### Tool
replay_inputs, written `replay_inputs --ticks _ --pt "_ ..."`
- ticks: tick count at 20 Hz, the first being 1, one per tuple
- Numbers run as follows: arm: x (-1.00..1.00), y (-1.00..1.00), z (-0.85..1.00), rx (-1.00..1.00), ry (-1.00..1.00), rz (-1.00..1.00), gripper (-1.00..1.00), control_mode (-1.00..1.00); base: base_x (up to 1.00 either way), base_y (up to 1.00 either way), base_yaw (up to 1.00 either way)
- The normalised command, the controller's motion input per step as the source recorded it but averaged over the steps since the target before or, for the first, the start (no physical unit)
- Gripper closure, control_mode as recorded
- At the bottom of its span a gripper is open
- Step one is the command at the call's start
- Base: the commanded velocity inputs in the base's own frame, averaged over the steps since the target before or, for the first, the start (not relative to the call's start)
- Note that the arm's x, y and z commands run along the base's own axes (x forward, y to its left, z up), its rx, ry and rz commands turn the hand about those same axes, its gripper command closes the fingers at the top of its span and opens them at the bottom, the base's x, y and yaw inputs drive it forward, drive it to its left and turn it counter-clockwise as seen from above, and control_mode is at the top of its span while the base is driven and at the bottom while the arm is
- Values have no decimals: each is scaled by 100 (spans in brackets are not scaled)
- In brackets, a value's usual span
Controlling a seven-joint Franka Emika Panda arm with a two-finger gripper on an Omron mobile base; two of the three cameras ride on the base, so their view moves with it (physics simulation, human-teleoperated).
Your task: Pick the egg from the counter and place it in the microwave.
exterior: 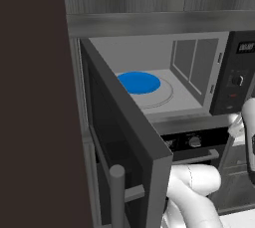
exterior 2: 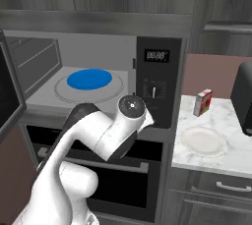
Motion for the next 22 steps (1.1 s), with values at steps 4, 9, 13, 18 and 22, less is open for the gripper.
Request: replay_inputs --ticks 4,9,13,18,22 --pt "0 100 65 -2 -9 0 100 -100 0 0 0" --pt "13 100 45 0 -26 -2 100 -100 0 0 0" --pt "16 100 6 1 -28 -23 100 -100 0 0 0" --pt "7 100 30 10 -32 -28 100 -100 0 0 0" --pt "19 85 64 15 -6 -24 100 -100 0 0 0"
